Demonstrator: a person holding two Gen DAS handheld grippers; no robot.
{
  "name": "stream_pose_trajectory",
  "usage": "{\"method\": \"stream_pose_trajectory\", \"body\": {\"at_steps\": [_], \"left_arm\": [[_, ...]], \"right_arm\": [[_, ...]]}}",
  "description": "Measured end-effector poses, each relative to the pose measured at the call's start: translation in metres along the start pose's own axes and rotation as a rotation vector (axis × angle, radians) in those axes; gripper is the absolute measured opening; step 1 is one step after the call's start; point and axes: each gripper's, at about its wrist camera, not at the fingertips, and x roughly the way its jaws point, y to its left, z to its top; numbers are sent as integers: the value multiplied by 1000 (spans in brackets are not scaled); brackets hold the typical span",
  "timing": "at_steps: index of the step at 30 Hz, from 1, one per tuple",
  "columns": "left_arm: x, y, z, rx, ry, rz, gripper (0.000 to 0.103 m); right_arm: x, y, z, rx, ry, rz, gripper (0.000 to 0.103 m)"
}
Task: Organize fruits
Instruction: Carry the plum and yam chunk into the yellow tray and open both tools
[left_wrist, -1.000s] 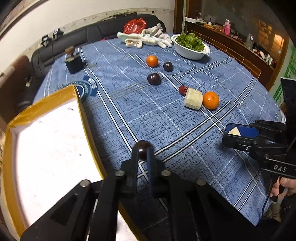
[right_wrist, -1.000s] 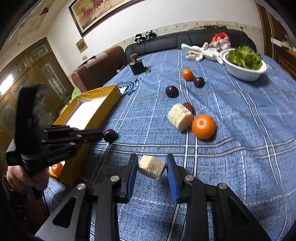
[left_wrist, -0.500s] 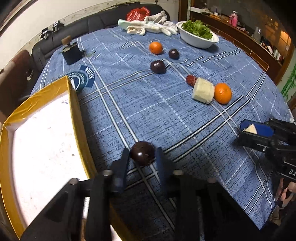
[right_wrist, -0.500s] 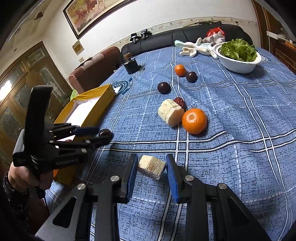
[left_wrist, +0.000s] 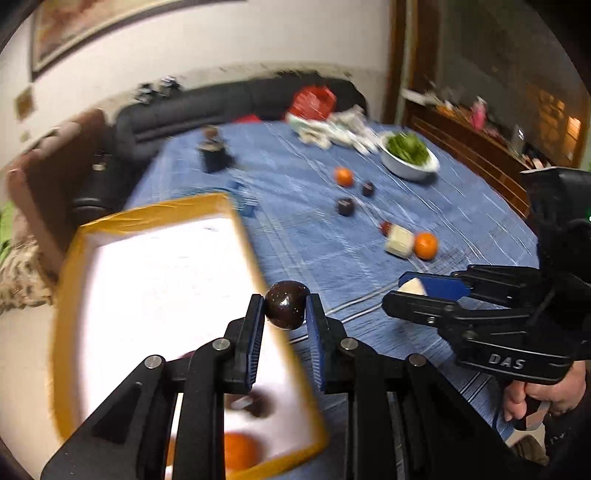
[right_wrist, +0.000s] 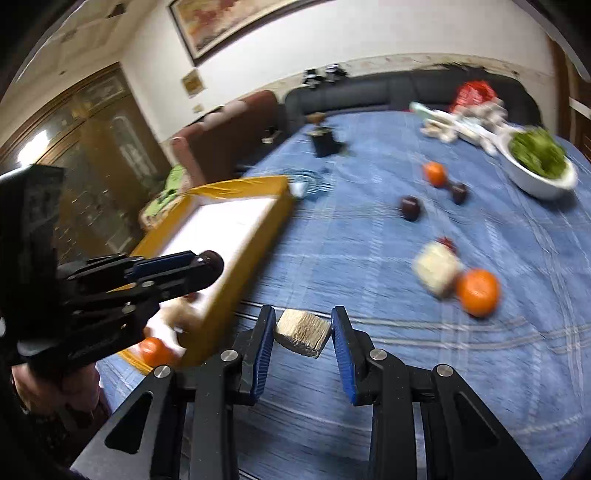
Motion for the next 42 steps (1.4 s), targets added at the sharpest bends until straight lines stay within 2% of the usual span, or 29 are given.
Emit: {"method": "stream_pose_trajectory", "body": {"at_steps": [5, 9, 14, 16, 17, 18, 20, 22, 24, 32, 37, 40, 42], "left_arm": [[-19, 43, -31, -45, 0, 166, 20], [-16, 66, -53, -84, 43, 212, 21], [-11, 75, -63, -101, 75, 282, 22], [-5, 74, -61, -100, 85, 310, 26], [-5, 76, -59, -106, 85, 325, 33], [-7, 78, -59, -116, 81, 336, 47], [-14, 80, -58, -140, 57, 346, 62], [-22, 77, -56, -140, 29, 338, 62], [-25, 67, -52, -117, 15, 320, 63], [-28, -17, -30, 71, -30, 204, 63], [-38, -76, -9, 147, -28, 114, 63], [-56, -110, -2, 178, -47, 65, 64], [-68, -127, -1, 186, -57, 38, 71]], "right_arm": [[25, 60, 7, -102, 7, 69, 31], [53, 102, 5, -174, 43, 106, 31], [79, 130, -1, -209, 81, 118, 35], [84, 138, -2, -222, 89, 136, 49], [83, 141, -3, -228, 86, 143, 52], [81, 144, -2, -233, 70, 137, 52], [72, 144, -1, -231, 43, 158, 54], [60, 137, 2, -210, -6, 175, 64], [48, 125, 4, -189, -49, 142, 65], [6, 38, 4, -17, -81, 29, 66], [-52, -2, 0, 36, -151, -59, 67], [-85, -27, -6, 119, -184, -68, 68], [-105, -40, -11, 163, -212, -64, 69]]}}
